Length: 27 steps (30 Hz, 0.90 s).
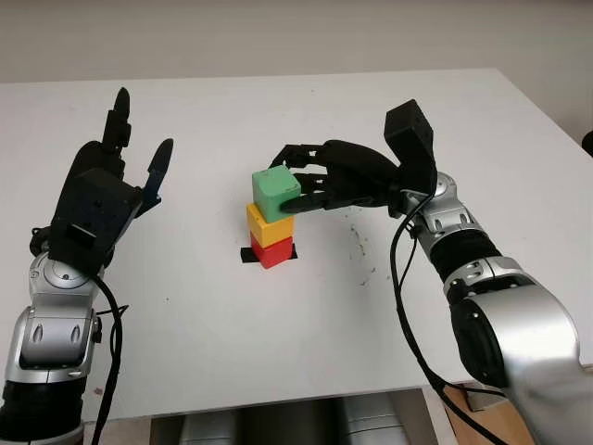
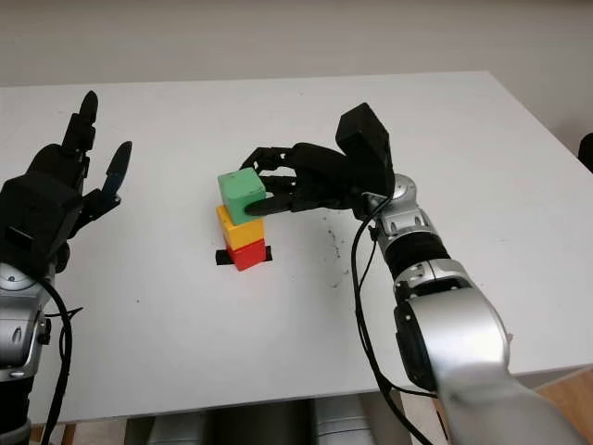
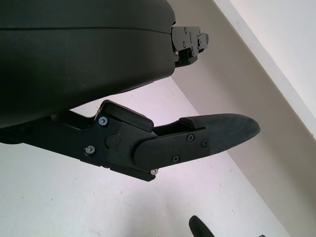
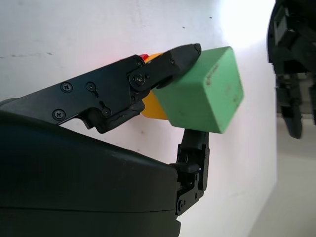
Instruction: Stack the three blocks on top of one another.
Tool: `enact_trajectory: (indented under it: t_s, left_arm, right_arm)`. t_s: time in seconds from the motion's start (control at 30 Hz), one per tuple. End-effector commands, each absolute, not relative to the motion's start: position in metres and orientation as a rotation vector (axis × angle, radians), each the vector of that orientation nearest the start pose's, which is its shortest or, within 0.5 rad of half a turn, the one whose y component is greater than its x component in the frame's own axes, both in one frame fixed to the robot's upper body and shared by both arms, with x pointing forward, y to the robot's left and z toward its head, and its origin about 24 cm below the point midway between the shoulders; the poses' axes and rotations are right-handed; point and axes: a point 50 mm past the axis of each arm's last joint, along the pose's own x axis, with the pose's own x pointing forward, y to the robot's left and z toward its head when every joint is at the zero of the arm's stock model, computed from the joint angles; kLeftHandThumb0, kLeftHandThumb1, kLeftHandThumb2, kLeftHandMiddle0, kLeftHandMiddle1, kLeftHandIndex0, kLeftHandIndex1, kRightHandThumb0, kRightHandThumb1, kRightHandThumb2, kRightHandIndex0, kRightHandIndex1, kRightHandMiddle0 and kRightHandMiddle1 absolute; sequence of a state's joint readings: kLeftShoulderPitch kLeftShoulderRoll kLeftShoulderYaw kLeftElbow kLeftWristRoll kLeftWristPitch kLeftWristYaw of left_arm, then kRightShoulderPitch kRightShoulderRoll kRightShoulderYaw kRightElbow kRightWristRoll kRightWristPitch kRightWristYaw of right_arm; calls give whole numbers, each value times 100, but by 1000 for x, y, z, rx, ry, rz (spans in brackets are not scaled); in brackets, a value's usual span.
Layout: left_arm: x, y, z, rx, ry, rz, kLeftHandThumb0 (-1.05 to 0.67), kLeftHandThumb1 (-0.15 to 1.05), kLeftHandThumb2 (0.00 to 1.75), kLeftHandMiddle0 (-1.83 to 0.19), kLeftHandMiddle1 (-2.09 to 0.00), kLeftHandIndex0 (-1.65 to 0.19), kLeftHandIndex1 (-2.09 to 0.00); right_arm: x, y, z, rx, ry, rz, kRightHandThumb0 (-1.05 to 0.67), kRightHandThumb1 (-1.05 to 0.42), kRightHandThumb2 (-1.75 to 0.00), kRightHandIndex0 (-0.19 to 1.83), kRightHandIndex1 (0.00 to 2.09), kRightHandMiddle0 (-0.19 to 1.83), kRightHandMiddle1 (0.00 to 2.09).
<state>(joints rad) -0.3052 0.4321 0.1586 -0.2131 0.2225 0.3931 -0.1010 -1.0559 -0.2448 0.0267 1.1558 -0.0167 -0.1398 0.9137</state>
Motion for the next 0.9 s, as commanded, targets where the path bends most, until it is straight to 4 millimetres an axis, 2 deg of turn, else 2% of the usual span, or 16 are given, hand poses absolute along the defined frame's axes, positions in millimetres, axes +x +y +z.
enact_trajectory:
  t_s: [0.0, 0.03, 0.07, 0.17, 0.33, 0.47, 0.5, 0.63, 0.67, 0.87]
  left_arm:
    - [292, 241, 175, 612, -155, 175, -76, 105, 64, 17, -6, 13, -5]
    - [292, 241, 175, 613, -155, 175, -76, 105, 64, 18, -6, 13, -5]
    - [292, 240, 175, 613, -155, 175, -76, 105, 64, 18, -6, 13, -5]
    - [292, 240, 175, 619, -155, 178, -76, 105, 64, 17, -6, 13, -5]
    - [293, 239, 175, 609, -157, 175, -76, 105, 64, 18, -5, 13, -5]
    - [293, 239, 175, 613, -155, 179, -77, 105, 64, 18, -5, 13, -5]
    - [293, 239, 175, 611, -155, 181, -77, 105, 64, 18, -5, 13, -5]
    - [293, 240, 174, 606, -156, 182, -78, 105, 64, 18, -5, 13, -5]
    - [293, 239, 174, 604, -156, 181, -78, 105, 64, 18, -5, 13, -5]
    - [290, 241, 173, 589, -147, 194, -81, 105, 64, 19, -4, 13, -5]
  right_arm:
    - [395, -123, 139, -328, 118, 974, -61, -93, -5, -3, 3, 8, 62]
    - [395, -123, 139, -336, 120, 985, -63, -93, -5, -13, 2, 2, 40]
    - [395, -123, 140, -342, 119, 996, -64, -93, -5, -16, 1, 1, 30]
    - [394, -122, 141, -345, 130, 1023, -69, -91, -5, -19, 0, -9, 14]
    - [394, -120, 142, -335, 129, 1031, -71, -89, -5, -19, 0, -7, 12]
    - [395, -120, 142, -335, 111, 998, -67, -90, -5, -19, 0, 16, 22]
    - [395, -119, 143, -333, 104, 1003, -68, -90, -6, -19, 0, 15, 21]
    - [393, -118, 146, -320, 64, 1037, -71, -91, -6, -19, 0, -12, 6]
    - [393, -120, 149, -330, 51, 1049, -76, -91, -6, -19, 0, -16, 2]
    - [388, -140, 169, -371, -39, 1115, -95, -94, -6, -19, 0, -19, 0]
